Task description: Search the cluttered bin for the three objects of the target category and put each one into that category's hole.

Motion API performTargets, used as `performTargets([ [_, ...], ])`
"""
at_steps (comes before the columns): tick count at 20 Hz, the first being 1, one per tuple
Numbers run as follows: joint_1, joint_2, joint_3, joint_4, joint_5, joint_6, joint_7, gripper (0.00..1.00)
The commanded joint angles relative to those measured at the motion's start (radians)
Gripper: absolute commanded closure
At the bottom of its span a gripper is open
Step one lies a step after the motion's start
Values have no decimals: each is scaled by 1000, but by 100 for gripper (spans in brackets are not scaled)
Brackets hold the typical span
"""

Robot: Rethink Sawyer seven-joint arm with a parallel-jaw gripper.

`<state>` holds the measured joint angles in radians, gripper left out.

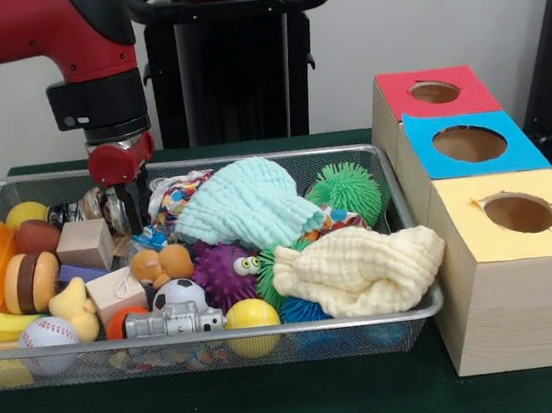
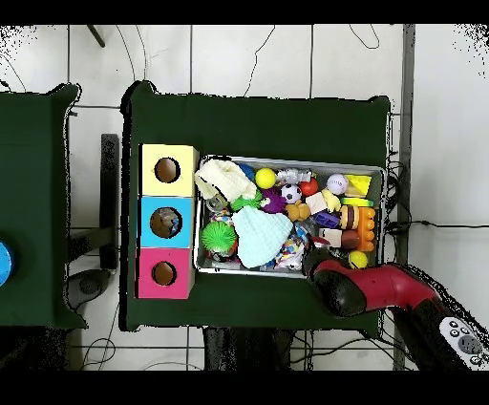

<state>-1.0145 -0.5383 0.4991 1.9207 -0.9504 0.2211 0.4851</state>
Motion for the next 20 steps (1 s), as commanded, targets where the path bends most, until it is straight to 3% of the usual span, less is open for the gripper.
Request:
performTargets([
  [1, 9, 4, -23, 10, -11, -9, 158, 0],
  [20, 29, -1, -18, -19, -47, -38, 123, 0],
])
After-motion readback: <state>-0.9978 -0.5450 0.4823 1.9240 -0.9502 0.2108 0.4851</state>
